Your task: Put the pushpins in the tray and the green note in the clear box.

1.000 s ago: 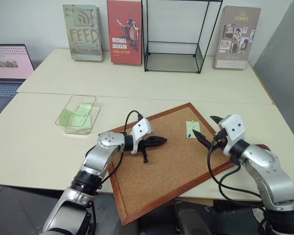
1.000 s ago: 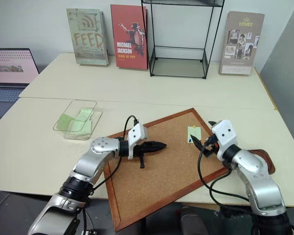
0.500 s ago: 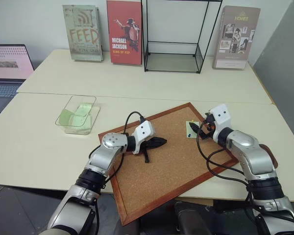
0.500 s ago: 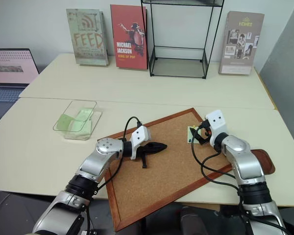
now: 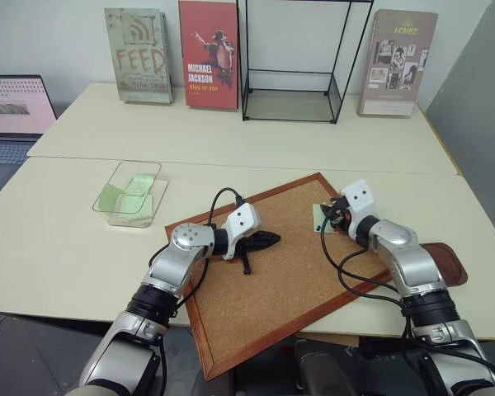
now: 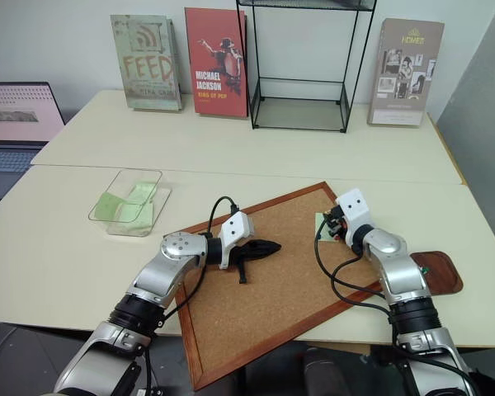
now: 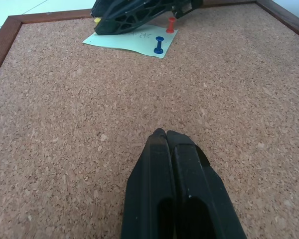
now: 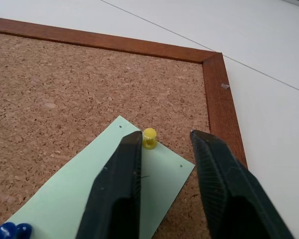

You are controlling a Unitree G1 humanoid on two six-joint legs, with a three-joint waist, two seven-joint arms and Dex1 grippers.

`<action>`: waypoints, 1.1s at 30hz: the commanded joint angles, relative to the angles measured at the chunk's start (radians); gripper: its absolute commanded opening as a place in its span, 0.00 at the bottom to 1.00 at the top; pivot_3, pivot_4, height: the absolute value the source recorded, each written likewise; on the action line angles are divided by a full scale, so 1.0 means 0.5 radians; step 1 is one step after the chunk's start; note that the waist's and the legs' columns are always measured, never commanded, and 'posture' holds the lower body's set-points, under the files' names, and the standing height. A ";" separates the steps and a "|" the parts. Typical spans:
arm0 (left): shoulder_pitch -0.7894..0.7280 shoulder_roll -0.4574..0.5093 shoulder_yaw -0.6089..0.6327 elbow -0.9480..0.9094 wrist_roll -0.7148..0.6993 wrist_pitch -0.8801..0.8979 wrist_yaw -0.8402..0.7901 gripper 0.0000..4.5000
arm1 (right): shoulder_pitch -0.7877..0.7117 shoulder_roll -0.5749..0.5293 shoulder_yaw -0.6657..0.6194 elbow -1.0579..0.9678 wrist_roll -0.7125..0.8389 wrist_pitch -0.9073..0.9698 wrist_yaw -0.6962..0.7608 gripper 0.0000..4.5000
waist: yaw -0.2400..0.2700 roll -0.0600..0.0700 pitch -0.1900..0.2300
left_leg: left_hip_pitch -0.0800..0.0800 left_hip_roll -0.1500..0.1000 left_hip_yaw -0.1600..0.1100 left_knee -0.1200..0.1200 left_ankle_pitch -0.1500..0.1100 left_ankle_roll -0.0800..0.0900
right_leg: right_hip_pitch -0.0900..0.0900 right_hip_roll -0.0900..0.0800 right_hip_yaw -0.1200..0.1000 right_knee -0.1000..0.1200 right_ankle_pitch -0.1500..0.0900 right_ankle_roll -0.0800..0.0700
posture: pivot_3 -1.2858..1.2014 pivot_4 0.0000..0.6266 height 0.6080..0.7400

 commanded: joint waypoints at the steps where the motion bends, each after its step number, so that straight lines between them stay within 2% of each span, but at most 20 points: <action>1: 0.023 0.010 -0.016 -0.048 0.024 0.025 0.010 0.00 | -0.048 -0.006 -0.025 -0.032 -0.028 -0.069 -0.006 0.13 | 0.000 0.000 0.000 | 0.000 0.000 0.000 0.000 0.000 0.000 | 0.000 0.000 0.000 0.000 0.000 0.000 | 0.52 0.24 1.00; 4: 0.028 0.010 -0.022 -0.050 0.029 0.029 0.013 0.00 | -0.042 -0.008 -0.031 -0.038 -0.024 -0.084 -0.002 0.01 | 0.000 0.000 0.000 | 0.000 0.000 0.000 0.000 0.000 0.000 | 0.000 0.000 0.000 0.000 0.000 0.000 | 0.52 0.24 1.00; 26: 0.031 0.017 -0.057 -0.017 0.059 0.038 0.004 0.00 | 0.103 -0.002 -0.122 -0.553 0.073 0.079 -0.029 0.01 | 0.001 0.000 0.000 | 0.000 0.000 0.000 0.000 0.000 0.000 | 0.000 0.000 0.000 0.000 0.000 0.000 | 0.52 0.24 1.00; 33: 0.052 0.019 -0.065 -0.043 0.056 0.043 0.002 0.00 | 0.257 -0.099 -0.304 -0.908 0.119 0.254 -0.065 0.01 | 0.003 0.000 0.000 | -0.001 0.000 -0.001 -0.001 0.000 0.000 | 0.000 0.000 0.000 -0.001 0.000 0.000 | 0.52 0.24 1.00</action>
